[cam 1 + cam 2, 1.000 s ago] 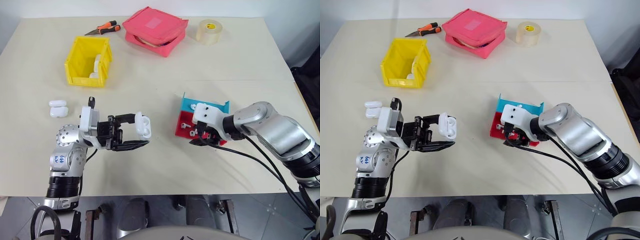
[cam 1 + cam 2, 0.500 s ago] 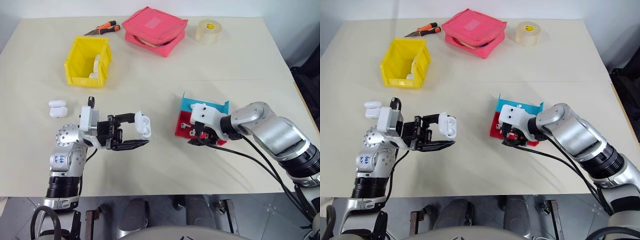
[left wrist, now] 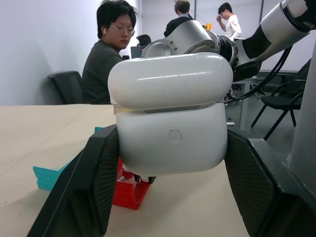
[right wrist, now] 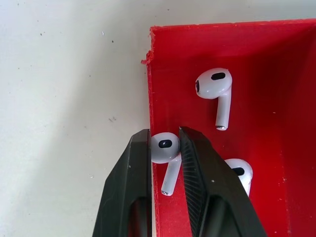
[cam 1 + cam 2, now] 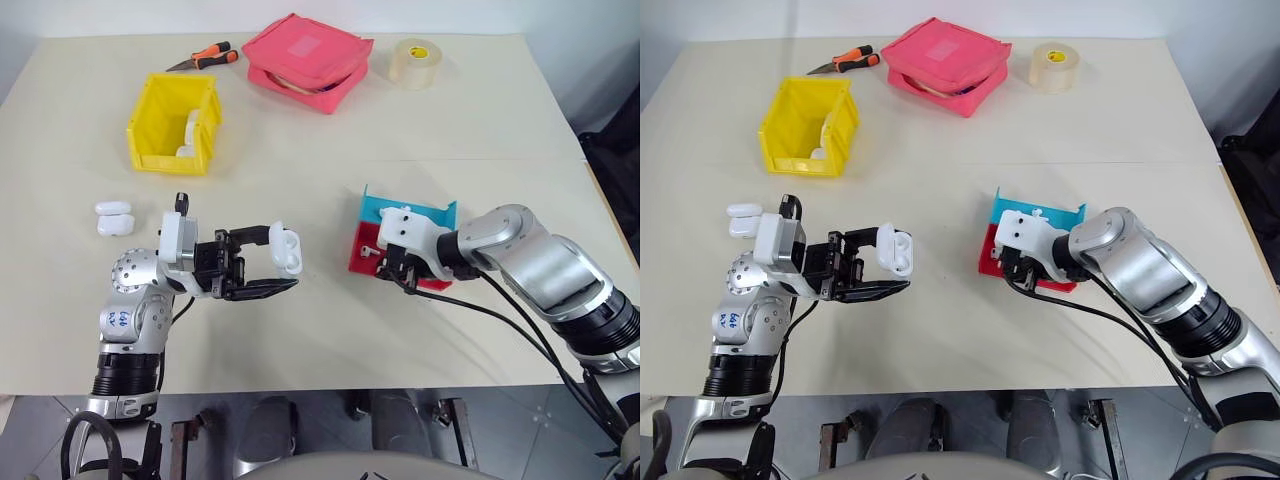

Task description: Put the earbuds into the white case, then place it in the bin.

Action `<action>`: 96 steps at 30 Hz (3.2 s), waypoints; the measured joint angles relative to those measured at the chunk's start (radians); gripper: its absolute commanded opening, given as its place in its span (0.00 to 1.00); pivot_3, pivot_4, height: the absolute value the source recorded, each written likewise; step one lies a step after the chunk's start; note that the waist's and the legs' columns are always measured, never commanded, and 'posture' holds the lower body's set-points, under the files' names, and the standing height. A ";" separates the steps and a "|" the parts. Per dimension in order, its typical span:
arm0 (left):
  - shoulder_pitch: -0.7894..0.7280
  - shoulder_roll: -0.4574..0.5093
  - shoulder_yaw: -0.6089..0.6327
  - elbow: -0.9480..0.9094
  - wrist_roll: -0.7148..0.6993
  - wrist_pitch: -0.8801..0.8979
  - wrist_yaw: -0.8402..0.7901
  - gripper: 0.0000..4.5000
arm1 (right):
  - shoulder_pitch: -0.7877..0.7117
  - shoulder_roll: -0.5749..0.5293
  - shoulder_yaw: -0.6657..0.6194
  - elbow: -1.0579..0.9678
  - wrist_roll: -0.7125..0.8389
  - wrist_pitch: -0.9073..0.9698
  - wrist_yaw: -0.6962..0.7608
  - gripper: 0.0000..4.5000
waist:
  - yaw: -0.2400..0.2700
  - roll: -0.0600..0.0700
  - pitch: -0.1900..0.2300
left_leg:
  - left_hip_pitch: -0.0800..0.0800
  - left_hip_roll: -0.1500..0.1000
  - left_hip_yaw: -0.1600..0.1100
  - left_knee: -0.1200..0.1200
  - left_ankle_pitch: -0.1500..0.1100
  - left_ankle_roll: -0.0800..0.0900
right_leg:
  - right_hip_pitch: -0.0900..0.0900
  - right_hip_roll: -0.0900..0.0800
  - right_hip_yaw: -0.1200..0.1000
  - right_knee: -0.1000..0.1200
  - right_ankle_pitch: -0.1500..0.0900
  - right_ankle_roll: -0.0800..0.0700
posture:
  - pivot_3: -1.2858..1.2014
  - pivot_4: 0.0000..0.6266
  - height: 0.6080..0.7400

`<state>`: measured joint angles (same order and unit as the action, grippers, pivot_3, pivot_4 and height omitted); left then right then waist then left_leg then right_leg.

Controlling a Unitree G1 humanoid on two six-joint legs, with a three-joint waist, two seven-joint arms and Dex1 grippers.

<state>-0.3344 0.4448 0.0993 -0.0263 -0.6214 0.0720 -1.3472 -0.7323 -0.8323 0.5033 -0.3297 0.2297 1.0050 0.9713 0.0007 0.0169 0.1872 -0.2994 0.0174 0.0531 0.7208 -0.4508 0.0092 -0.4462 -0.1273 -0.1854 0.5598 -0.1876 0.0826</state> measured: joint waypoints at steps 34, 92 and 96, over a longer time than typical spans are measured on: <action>-0.068 -0.048 -0.035 0.117 -0.006 -0.011 -0.093 0.62 | 0.188 0.366 -0.502 -0.252 0.602 -0.152 -0.122 0.10 | -0.001 0.001 0.000 | 0.001 -0.001 0.001 0.000 0.000 0.000 | 0.000 0.001 0.001 0.000 0.000 0.000 | 0.52 0.24 1.00; -0.093 -0.149 0.014 0.190 -0.079 -0.051 -0.144 0.62 | 0.223 0.448 -0.308 -0.043 0.397 -0.531 -0.090 0.10 | -0.004 0.001 0.000 | 0.001 0.000 0.002 -0.001 0.000 0.000 | 0.000 0.002 0.002 0.000 0.000 0.000 | 0.52 0.24 1.00; -0.094 -0.147 0.031 0.191 -0.080 -0.061 -0.145 0.62 | 0.204 0.431 -0.310 -0.045 0.398 -0.499 -0.089 0.37 | -0.004 0.001 0.000 | 0.001 0.000 0.002 0.000 0.000 0.000 | 0.000 0.002 0.002 0.000 0.000 0.000 | 0.52 0.24 1.00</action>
<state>-0.4282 0.2982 0.1306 0.1642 -0.7016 0.0114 -1.4918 -0.5285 -0.4010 0.1929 -0.3746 0.6273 0.5058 0.8821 -0.0035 0.0178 0.1876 -0.2984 0.0174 0.0554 0.7203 -0.4507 0.0095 -0.4465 -0.1254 -0.1835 0.5599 -0.1873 0.0828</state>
